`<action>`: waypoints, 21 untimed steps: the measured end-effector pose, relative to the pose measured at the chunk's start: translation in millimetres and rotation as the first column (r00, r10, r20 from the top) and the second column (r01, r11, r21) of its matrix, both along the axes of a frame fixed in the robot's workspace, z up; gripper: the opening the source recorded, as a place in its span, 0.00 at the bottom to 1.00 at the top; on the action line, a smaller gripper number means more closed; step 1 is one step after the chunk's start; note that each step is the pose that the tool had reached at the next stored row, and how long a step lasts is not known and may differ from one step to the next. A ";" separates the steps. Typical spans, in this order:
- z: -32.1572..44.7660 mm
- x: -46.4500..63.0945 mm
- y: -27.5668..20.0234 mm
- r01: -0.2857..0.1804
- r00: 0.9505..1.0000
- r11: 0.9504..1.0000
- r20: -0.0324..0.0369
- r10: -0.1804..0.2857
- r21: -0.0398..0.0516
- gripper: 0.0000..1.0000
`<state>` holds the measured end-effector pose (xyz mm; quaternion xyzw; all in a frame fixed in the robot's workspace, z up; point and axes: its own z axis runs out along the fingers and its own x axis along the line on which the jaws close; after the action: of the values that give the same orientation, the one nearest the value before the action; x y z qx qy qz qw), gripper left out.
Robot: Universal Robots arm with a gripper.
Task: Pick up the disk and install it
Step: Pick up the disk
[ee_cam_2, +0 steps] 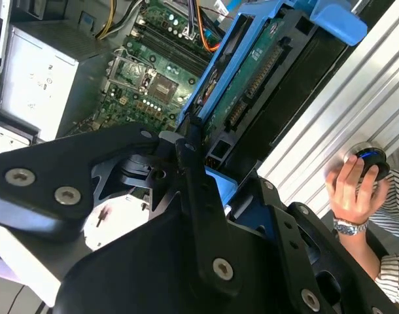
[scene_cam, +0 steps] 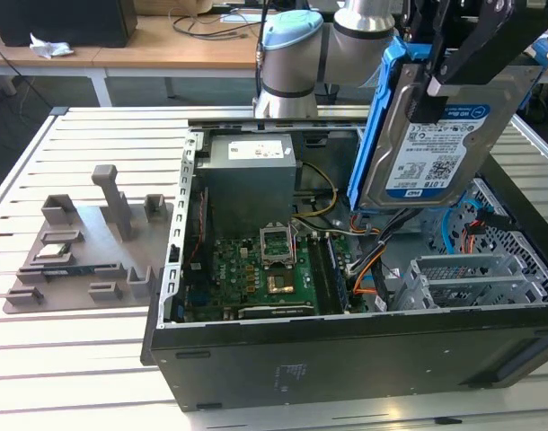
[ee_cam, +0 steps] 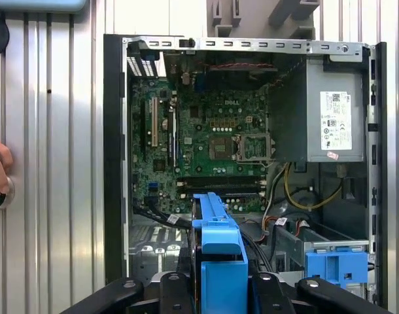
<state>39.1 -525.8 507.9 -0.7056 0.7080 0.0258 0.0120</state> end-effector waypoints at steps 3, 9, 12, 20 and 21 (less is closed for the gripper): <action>-1.4 4.2 -6.8 0.000 1.000 1.000 0.000 0.000 0.000 0.37; -6.0 23.5 -19.2 0.001 1.000 1.000 0.000 -0.001 0.000 0.37; -9.9 34.0 -19.6 0.015 1.000 1.000 0.000 -0.015 0.000 0.37; -18.1 72.9 -21.7 0.031 1.000 1.000 0.000 -0.031 -0.001 0.37; -19.0 73.8 -23.7 0.031 1.000 1.000 0.000 -0.031 -0.001 0.37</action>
<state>112.9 -549.5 488.9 -0.6947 0.7188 0.0253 0.0117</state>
